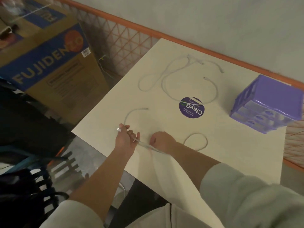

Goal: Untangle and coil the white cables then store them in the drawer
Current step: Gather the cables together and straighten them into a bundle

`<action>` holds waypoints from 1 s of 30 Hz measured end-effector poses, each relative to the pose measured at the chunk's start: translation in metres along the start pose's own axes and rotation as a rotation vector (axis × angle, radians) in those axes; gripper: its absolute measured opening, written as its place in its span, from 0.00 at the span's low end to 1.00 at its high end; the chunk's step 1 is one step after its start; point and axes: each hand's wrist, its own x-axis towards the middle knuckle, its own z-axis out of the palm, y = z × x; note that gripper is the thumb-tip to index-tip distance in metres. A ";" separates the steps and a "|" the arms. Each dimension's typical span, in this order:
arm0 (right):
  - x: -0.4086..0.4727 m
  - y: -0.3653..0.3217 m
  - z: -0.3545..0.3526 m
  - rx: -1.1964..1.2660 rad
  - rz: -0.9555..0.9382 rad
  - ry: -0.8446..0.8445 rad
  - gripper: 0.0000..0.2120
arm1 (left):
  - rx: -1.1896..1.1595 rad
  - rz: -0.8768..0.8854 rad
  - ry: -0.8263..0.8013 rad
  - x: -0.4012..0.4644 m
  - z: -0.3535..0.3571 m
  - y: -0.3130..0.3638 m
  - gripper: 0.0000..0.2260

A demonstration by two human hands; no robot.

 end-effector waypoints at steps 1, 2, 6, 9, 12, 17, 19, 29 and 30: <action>0.000 -0.002 0.002 -0.055 0.002 -0.037 0.10 | 0.012 0.001 0.000 0.001 -0.001 -0.001 0.12; -0.001 -0.004 0.004 -0.111 0.001 -0.067 0.12 | 0.028 0.008 0.006 0.001 -0.001 -0.002 0.13; -0.002 0.000 0.006 -0.175 -0.022 0.000 0.05 | 0.082 0.020 0.041 -0.002 0.003 -0.001 0.12; -0.003 0.006 -0.003 0.182 0.041 0.165 0.04 | 0.051 -0.032 0.037 -0.003 0.007 0.002 0.11; -0.011 -0.002 -0.022 0.535 0.041 0.293 0.07 | 0.028 -0.093 0.022 -0.001 0.016 0.007 0.08; -0.026 -0.014 -0.046 0.710 -0.025 0.372 0.06 | 0.054 -0.118 -0.095 0.000 0.039 0.016 0.14; -0.034 -0.005 -0.053 0.722 -0.007 0.377 0.05 | 0.041 -0.125 -0.177 0.001 0.047 0.023 0.11; -0.084 0.075 -0.070 0.365 0.502 0.429 0.12 | 0.070 -0.045 -0.309 0.003 0.079 0.028 0.08; -0.085 0.078 -0.070 0.232 0.565 0.395 0.14 | 0.097 -0.029 -0.322 0.000 0.084 0.028 0.08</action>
